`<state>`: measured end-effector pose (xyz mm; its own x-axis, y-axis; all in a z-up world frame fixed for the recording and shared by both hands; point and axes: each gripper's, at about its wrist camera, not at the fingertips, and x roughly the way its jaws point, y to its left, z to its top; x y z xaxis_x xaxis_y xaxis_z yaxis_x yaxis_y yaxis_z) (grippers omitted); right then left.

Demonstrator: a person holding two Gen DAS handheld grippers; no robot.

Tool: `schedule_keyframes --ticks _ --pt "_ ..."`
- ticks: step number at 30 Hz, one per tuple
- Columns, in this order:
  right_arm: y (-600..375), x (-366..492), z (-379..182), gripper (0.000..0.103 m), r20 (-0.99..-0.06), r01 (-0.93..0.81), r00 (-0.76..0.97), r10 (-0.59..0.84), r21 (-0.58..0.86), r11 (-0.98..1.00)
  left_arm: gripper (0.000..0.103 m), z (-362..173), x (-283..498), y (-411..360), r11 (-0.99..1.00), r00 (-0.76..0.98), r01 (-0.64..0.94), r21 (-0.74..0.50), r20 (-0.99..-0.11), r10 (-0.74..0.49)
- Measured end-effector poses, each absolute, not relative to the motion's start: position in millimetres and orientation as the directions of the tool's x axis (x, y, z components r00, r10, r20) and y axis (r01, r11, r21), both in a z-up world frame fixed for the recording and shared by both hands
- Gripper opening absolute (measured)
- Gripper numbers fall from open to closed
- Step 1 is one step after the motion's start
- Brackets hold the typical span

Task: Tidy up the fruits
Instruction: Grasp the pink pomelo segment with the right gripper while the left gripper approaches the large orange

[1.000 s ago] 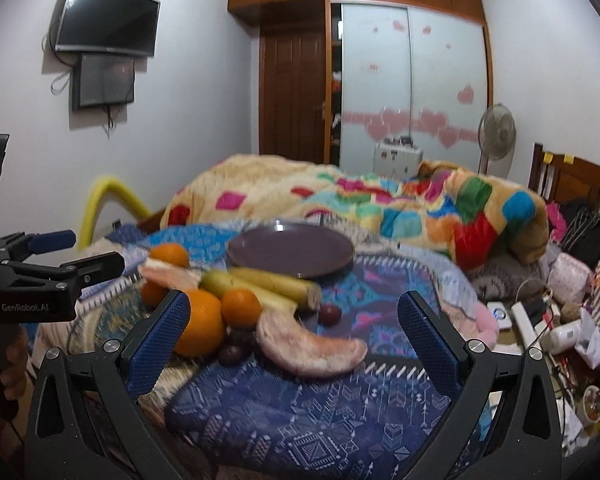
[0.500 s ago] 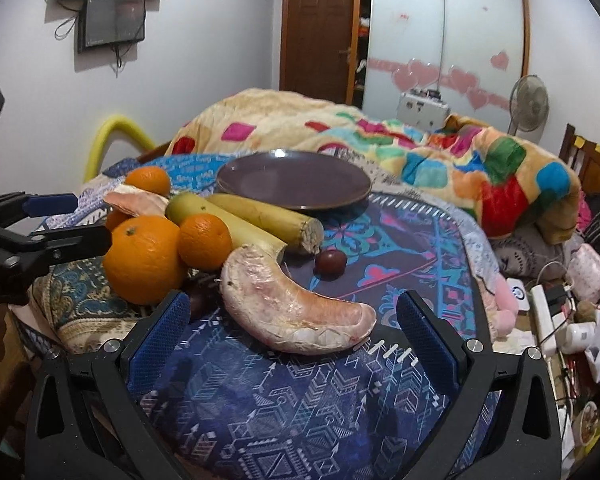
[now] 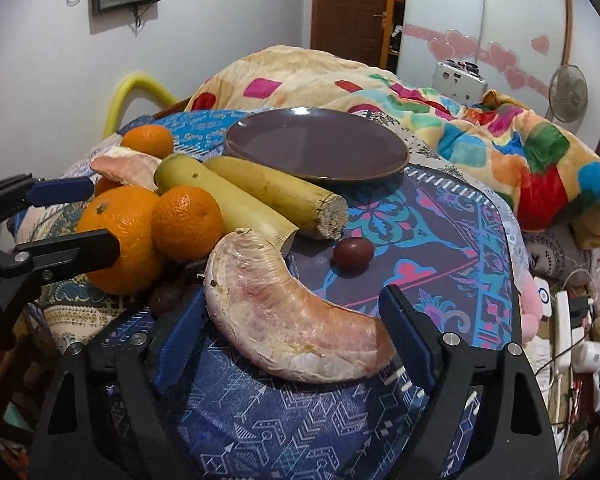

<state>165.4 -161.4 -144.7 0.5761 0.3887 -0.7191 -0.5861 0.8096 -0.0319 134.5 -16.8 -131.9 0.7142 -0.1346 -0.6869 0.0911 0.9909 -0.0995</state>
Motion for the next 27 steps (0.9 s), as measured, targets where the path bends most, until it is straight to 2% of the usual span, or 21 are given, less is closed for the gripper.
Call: schedule_keyframes --ticks 3,5,10,11,18,21,23,27 --pt "-163.1 165.5 -144.2 0.077 -0.721 -0.598 0.564 0.403 -0.020 0.801 0.088 -136.3 135.2 -21.4 0.990 0.702 0.101 -0.099 -0.698 -0.142" --pt "-164.9 165.3 -143.4 0.063 -0.722 -0.601 0.556 0.411 -0.007 0.800 0.087 -139.9 135.2 -24.2 0.990 0.693 0.105 -0.099 -0.706 -0.144" --pt "-173.1 164.3 -143.1 0.055 -0.734 -0.589 0.540 0.411 0.019 0.808 0.083 -142.7 137.0 -25.1 0.989 0.686 0.104 -0.106 -0.712 -0.148" --pt "-175.6 163.8 -143.4 0.046 -0.739 -0.583 0.536 0.409 0.026 0.812 0.082 -142.5 137.6 -25.5 0.989 0.688 0.104 -0.104 -0.711 -0.147" --pt "-187.9 156.8 -144.7 0.044 -0.763 -0.562 0.512 0.395 0.050 0.825 0.082 -141.6 142.0 -27.1 0.991 0.701 0.092 -0.099 -0.700 -0.135" --pt "-186.8 156.6 -144.5 0.043 -0.759 -0.559 0.521 0.390 0.042 0.828 0.076 -140.5 143.8 -26.4 0.990 0.706 0.096 -0.106 -0.694 -0.143" --pt "-188.5 158.1 -143.5 0.042 -0.756 -0.556 0.522 0.396 0.051 0.830 0.068 -139.7 143.8 -26.9 0.987 0.706 0.110 -0.119 -0.690 -0.162" --pt "-192.7 158.6 -140.9 0.041 -0.746 -0.550 0.520 0.416 0.081 0.831 0.067 -139.4 142.0 -29.9 0.988 0.709 0.119 -0.096 -0.689 -0.152"
